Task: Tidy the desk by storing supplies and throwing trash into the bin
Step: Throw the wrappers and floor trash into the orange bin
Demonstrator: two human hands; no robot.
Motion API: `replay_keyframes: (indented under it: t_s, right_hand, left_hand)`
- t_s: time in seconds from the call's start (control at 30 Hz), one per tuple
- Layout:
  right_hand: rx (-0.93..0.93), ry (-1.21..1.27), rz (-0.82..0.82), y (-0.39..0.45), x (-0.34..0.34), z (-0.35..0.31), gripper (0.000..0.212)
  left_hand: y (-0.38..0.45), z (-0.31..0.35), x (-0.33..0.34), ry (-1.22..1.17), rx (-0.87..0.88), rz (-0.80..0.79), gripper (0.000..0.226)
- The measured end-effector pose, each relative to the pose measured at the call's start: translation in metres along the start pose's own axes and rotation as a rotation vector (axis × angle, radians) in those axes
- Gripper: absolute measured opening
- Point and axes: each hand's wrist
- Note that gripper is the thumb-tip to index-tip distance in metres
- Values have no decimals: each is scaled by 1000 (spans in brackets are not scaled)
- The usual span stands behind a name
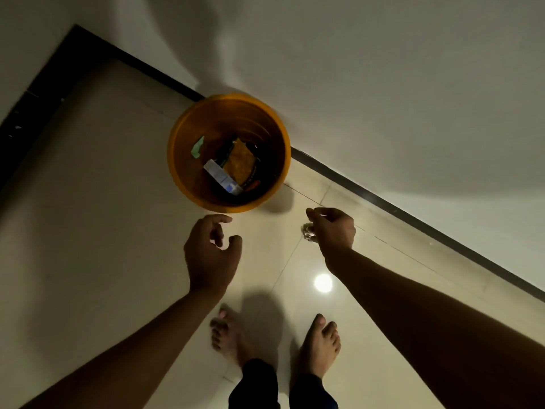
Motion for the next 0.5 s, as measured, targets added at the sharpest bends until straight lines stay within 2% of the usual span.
replay_keyframes:
  t_s: [0.1, 0.2, 0.33, 0.4, 0.5]
  right_hand:
    - [-25, -90, 44, 21, -10, 27, 25]
    - [-72, -138, 21, 45, -12, 54, 23]
    - [-218, -228, -1, 76, -10, 88, 32]
    - [-293, -302, 4, 88, -8, 103, 45]
    - [-493, -488, -12, 104, 0, 123, 71]
  left_hand:
    - [-32, -15, 26, 26, 125, -160, 42]
    - [-49, -39, 61, 49, 69, -239, 41]
    - [-51, -59, 106, 19, -76, -260, 41]
    - [-45, -68, 127, 3, -124, -241, 39]
    - [-29, -79, 159, -15, -128, -131, 20]
Point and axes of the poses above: each hand's wrist, its own y-axis towards the middle knuckle, its own x-axis out of the palm, z = x × y, and after that the axes turned 11 degrees about z, right-handed
